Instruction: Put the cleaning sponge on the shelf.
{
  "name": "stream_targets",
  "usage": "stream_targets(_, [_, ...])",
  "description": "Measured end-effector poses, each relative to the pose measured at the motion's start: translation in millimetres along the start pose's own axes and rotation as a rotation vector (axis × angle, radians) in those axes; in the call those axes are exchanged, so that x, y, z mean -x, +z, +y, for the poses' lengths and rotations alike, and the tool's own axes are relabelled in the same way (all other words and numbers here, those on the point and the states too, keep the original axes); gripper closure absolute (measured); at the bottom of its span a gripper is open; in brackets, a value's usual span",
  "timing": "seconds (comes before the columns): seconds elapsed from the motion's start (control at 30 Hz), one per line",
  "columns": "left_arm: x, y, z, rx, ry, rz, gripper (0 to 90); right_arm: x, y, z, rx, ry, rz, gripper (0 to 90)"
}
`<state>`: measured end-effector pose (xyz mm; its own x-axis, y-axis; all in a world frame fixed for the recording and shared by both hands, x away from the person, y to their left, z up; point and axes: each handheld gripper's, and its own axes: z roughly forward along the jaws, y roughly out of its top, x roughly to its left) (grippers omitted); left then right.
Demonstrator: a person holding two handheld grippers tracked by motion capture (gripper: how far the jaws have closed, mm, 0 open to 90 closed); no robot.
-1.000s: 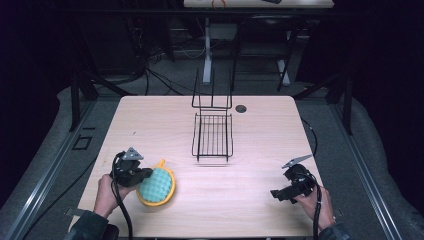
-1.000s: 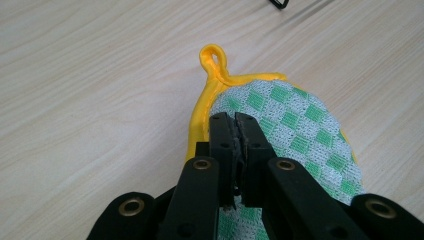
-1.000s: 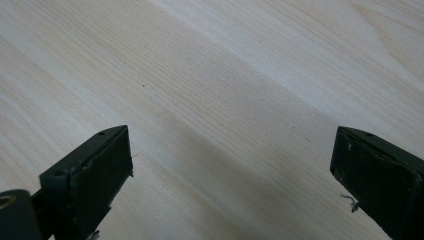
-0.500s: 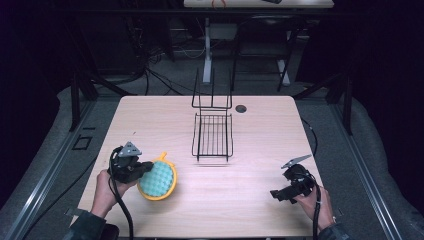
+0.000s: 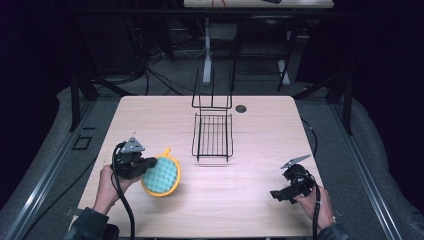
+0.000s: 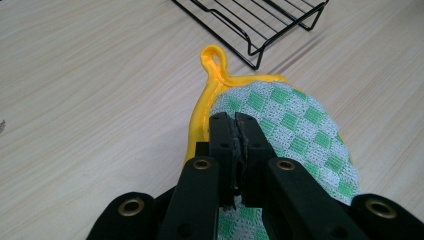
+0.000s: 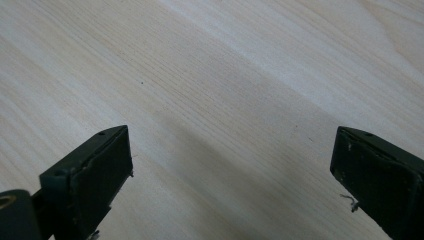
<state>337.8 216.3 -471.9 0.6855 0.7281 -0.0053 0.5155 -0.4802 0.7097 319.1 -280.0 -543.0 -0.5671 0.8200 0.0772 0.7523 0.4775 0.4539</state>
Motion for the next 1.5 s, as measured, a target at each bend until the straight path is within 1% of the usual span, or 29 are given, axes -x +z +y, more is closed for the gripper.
stream_targets(0.03, [1.4,1.4,3.3,0.006,0.01,-0.001,87.2,0.1,0.1,0.0,0.0,-0.002,0.0,2.7])
stream_targets(0.1, [2.3,1.8,7.0,0.011,0.014,-0.004,87.2,0.0,0.3,0.0,0.001,0.004,0.005,2.7])
stream_targets(0.2, [2.4,2.2,10.4,0.02,0.017,-0.003,87.2,0.2,0.7,0.0,-0.005,0.008,0.009,2.7])
stream_targets(0.27, [2.5,2.9,14.8,0.033,0.017,0.001,87.2,0.7,1.2,-0.1,-0.006,0.003,0.008,2.6])
stream_targets(0.3, [2.2,2.7,16.4,0.027,0.018,-0.006,87.2,0.7,1.0,-0.1,-0.007,0.004,0.007,2.6])
stream_targets(0.37, [2.5,4.0,19.2,0.038,0.019,-0.003,87.2,1.3,0.7,-0.2,-0.01,-0.004,0.001,2.6])
stream_targets(0.43, [2.4,4.3,21.0,0.038,0.021,-0.005,87.3,0.6,0.8,0.0,-0.006,0.003,0.005,2.6])
stream_targets(0.47, [2.7,4.2,24.6,0.041,0.025,-0.008,87.2,0.3,0.5,0.1,-0.003,0.003,0.011,2.2])
stream_targets(0.53, [3.2,3.9,28.1,0.05,0.029,-0.007,87.2,0.5,0.2,0.1,-0.001,-0.002,0.003,2.2])
stream_targets(0.6, [3.4,4.5,28.9,0.058,0.027,-0.005,87.2,0.2,1.1,-0.3,0.008,0.007,0.008,2.2])
stream_targets(0.7, [3.1,5.0,32.4,0.06,0.033,-0.007,87.3,0.2,1.2,-0.3,0.007,0.007,0.008,2.2])
stream_targets(0.77, [2.3,6.2,35.2,0.069,0.029,-0.003,87.4,0.1,0.5,-0.1,-0.001,0.004,0.009,2.2])
stream_targets(0.8, [1.8,6.1,36.3,0.066,0.028,-0.006,87.3,0.4,0.2,-0.1,0.0,-0.002,0.005,2.2])
stream_targets(0.83, [1.9,6.9,37.1,0.077,0.027,-0.001,87.3,0.3,0.1,0.0,0.0,-0.002,0.005,2.2])
stream_targets(0.87, [1.9,6.9,37.1,0.077,0.027,-0.001,87.3,0.3,0.1,0.0,0.0,-0.002,0.005,2.2])
stream_targets(0.9, [1.6,6.7,38.7,0.07,0.031,-0.007,87.3,0.0,0.2,0.1,0.001,0.001,0.009,2.2])
stream_targets(0.93, [1.5,7.3,40.7,0.074,0.032,-0.009,87.3,-0.1,0.1,0.0,0.0,0.001,0.008,2.2])
stream_targets(1.03, [2.0,9.5,42.7,0.083,0.033,-0.004,87.3,-0.3,0.3,-0.1,-0.003,0.004,0.009,2.2])
stream_targets(1.1, [0.7,11.9,44.7,0.079,0.033,-0.006,87.3,-0.1,0.9,-0.2,-0.005,0.001,0.009,2.2])
stream_targets(1.17, [0.4,13.6,46.3,0.085,0.028,-0.011,87.3,1.0,1.2,-0.5,-0.008,-0.003,0.008,2.2])
stream_targets(1.2, [0.0,14.0,47.3,0.086,0.03,-0.013,87.3,0.9,1.4,-0.5,-0.006,0.004,0.018,2.3])
stream_targets(1.27, [-0.3,14.2,48.4,0.089,0.03,-0.014,87.2,0.9,2.2,-0.6,-0.003,0.004,0.017,2.3])
stream_targets(1.33, [-0.3,15.2,52.1,0.102,0.026,-0.015,87.3,0.7,2.6,-0.5,-0.008,0.004,0.017,2.3])
stream_targets(1.37, [-0.4,15.5,52.9,0.104,0.028,-0.016,87.3,0.5,2.8,-0.6,0.0,0.004,0.015,2.3])
stream_targets(1.5, [0.6,18.2,56.7,0.111,0.029,-0.016,87.2,0.6,0.8,-0.5,-0.009,0.009,0.017,2.2])
